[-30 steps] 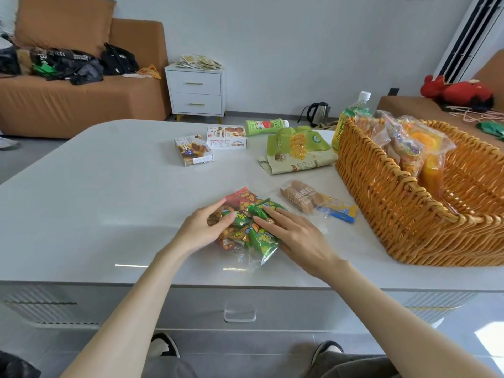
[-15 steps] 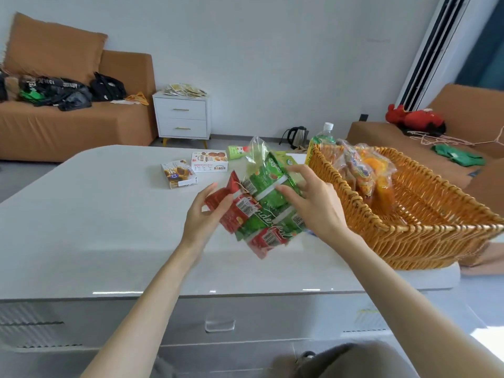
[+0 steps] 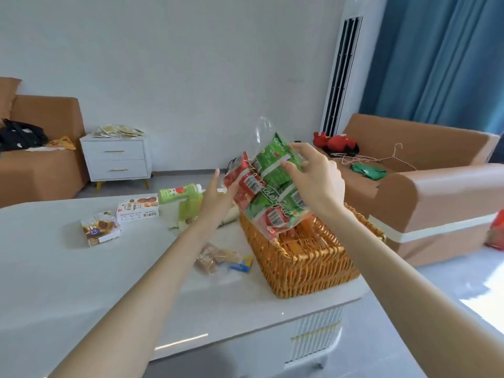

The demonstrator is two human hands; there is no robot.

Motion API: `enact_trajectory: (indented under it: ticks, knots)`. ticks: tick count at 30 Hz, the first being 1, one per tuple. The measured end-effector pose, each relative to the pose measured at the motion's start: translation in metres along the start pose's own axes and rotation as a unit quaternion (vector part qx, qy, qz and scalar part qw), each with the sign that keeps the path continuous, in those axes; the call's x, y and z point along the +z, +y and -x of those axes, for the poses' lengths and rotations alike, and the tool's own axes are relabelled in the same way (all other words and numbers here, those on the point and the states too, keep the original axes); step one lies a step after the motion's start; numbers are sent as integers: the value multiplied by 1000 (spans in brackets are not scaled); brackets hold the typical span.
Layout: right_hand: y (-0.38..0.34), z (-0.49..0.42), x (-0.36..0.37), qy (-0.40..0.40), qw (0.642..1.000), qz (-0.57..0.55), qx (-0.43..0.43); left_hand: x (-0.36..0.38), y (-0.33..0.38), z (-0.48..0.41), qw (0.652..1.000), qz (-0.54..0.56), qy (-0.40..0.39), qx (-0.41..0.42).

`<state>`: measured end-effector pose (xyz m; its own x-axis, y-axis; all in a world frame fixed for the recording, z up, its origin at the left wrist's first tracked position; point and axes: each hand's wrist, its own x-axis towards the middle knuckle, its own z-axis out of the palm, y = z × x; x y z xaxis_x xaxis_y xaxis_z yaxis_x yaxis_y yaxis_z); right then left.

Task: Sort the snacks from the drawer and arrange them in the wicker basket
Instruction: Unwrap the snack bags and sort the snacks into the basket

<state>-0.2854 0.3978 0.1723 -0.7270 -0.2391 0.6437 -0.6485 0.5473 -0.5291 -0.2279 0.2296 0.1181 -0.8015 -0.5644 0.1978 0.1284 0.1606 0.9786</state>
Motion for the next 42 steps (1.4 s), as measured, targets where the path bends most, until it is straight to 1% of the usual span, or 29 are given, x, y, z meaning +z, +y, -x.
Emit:
enact_trajectory:
  ticks: [3, 7, 9, 11, 12, 13, 15, 16, 18, 20, 22, 24, 26, 28, 30, 32, 34, 35, 37, 39, 42]
  knots:
    - [24, -24, -15, 26, 997, 66, 10, 35, 1, -18, 995, -92, -42, 12]
    - [58, -46, -28, 21, 983, 183, 18, 69, -18, -39, 972, -203, -103, 50]
    - [75, -52, -28, -9, 974, 224, 18, 80, -36, -51, 953, -266, -130, 63]
    - [90, -54, -22, -46, 969, 241, 16, 87, -56, -66, 927, -336, -150, 71]
    - [96, -53, -17, -62, 967, 244, 19, 89, -66, -72, 918, -357, -157, 68]
    - [101, -53, -11, -76, 966, 246, 25, 90, -76, -79, 917, -361, -158, 68]
    - [105, -51, 5, -108, 962, 248, 35, 89, -87, -84, 928, -337, -135, 82]
    - [105, -50, 14, -128, 960, 248, 35, 86, -89, -85, 937, -320, -108, 90]
    - [100, -47, 32, -179, 954, 239, 31, 77, -91, -89, 952, -287, -73, 78]
    - [94, -44, 45, -225, 949, 218, 29, 66, -92, -93, 962, -254, -90, 34]
    - [89, -41, 57, -246, 951, 186, 35, 60, -93, -97, 961, -241, -136, 11]
    - [85, -32, 71, -267, 951, 149, 53, 57, -94, -96, 962, -218, -162, -11]
    - [81, -18, 86, -296, 946, 112, 72, 55, -94, -91, 965, -203, -162, -22]
    - [79, -6, 99, -305, 942, 59, 127, 53, -95, -87, 969, -194, -152, -32]
    - [77, -3, 102, -324, 927, 8, 190, 51, -94, -83, 972, -177, -146, -47]
    - [75, -7, 91, -382, 894, -32, 230, 51, -93, -81, 973, -174, -144, -54]
    - [76, -12, 73, -436, 861, -90, 246, 51, -90, -79, 973, -165, -150, -62]
    - [78, -12, 66, -458, 852, -99, 234, 52, -87, -78, 974, -149, -155, -73]
    - [77, -4, 62, -491, 845, -84, 195, 54, -83, -77, 975, -116, -162, -96]
    - [75, 7, 71, -498, 849, -65, 167, 56, -78, -75, 977, -79, -154, -128]
    - [73, 14, 80, -504, 839, -53, 199, 53, -74, -72, 975, -23, -144, -167]
